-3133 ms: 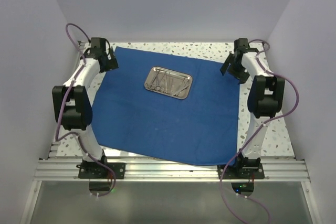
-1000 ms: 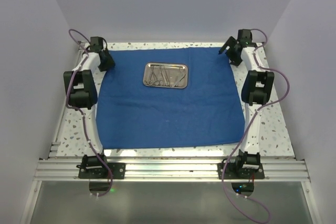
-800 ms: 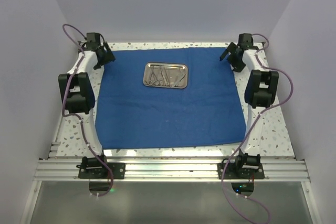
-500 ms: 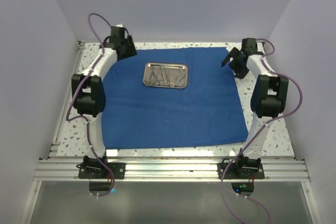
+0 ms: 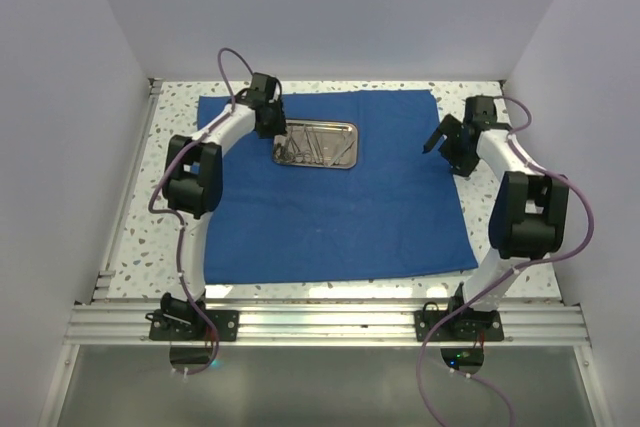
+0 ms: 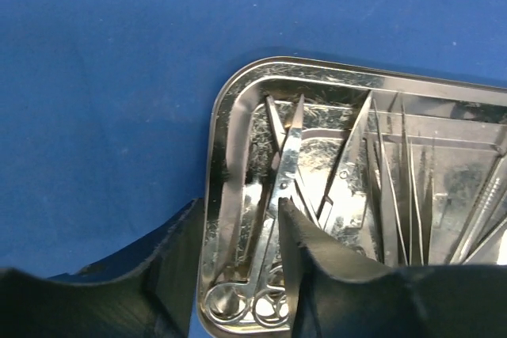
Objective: Open and lay out the surgical kit
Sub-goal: Move the container from the surgical kit.
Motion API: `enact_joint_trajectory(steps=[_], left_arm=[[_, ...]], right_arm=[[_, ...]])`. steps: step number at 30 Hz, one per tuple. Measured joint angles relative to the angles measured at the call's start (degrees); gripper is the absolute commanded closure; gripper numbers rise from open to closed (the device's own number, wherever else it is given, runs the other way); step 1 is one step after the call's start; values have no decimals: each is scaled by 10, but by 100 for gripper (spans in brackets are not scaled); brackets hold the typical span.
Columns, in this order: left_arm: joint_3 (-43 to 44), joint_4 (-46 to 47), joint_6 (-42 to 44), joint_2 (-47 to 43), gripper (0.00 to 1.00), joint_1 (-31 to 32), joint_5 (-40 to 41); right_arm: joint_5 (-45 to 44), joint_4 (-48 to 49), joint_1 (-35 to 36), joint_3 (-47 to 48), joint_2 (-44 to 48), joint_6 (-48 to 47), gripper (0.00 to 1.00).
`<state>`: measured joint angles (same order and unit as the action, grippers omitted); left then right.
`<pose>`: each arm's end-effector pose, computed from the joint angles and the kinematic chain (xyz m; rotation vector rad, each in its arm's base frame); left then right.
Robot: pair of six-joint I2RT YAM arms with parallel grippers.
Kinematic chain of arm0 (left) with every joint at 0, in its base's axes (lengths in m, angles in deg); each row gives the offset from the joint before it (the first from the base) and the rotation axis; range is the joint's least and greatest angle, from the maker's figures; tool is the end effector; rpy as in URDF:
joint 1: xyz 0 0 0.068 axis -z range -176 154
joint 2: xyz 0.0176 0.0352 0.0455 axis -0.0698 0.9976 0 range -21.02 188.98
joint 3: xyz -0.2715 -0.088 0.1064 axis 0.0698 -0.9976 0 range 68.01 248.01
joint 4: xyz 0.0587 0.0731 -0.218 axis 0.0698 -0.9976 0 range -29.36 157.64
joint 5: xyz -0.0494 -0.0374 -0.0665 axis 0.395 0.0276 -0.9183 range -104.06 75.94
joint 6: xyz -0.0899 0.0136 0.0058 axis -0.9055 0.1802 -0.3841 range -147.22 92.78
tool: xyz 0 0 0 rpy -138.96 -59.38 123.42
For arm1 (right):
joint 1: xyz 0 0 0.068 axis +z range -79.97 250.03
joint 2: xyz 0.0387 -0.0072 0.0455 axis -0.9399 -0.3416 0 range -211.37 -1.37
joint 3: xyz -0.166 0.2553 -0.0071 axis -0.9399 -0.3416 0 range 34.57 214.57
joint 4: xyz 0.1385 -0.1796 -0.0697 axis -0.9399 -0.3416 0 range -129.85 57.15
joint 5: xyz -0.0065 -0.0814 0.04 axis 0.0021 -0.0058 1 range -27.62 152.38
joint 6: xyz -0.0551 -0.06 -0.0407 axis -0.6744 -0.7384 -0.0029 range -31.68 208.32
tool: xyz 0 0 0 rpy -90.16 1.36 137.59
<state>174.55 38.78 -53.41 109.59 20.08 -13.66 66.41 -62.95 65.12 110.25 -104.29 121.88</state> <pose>0.5108 -0.1466 0.1800 -0.2251 2.5096 -0.2964 0.3914 -0.0278 0.2250 0.8287 2.4569 0.2762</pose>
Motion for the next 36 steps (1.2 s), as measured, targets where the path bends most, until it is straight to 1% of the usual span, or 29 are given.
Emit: enact_joint_trajectory(steps=[4,8,9,10,13,17,19,23,24,25,26,27,32,36], left_arm=[[-3,-1,0,0,60,0,15],[-5,-1,2,0,76,0,20],[-7,-1,3,0,83,0,21],[-10,0,3,0,85,-2,23],[-20,9,3,0,85,-6,23],[-45,31,3,-10,79,-6,25],[-60,30,0,-12,78,-6,24],[-65,34,3,-13,78,-3,26],[-66,35,3,-13,79,-3,28],[-69,36,3,-14,83,-3,28],[-71,39,3,-16,94,-3,28],[-74,41,3,-17,100,-3,28],[-90,49,18,-30,100,-5,21],[-129,81,36,-49,100,-7,-1]], right_arm=[[0,-11,0,-29,22,-8,9],[-3,-20,0,-37,42,-17,9],[-5,-21,0,-38,45,-18,9],[-5,-22,0,-38,48,-19,9],[-7,-24,0,-40,54,-24,9],[-13,-26,0,-47,61,-27,9],[-13,-27,0,-49,62,-28,9],[-13,-29,0,-50,65,-27,9],[-13,-29,0,-51,66,-28,9],[-13,-28,0,-51,68,-27,9],[-13,-28,0,-52,70,-27,9],[-13,-29,0,-54,72,-27,9],[-13,-28,0,-59,78,-27,9],[-13,-29,0,-65,81,-28,9]])
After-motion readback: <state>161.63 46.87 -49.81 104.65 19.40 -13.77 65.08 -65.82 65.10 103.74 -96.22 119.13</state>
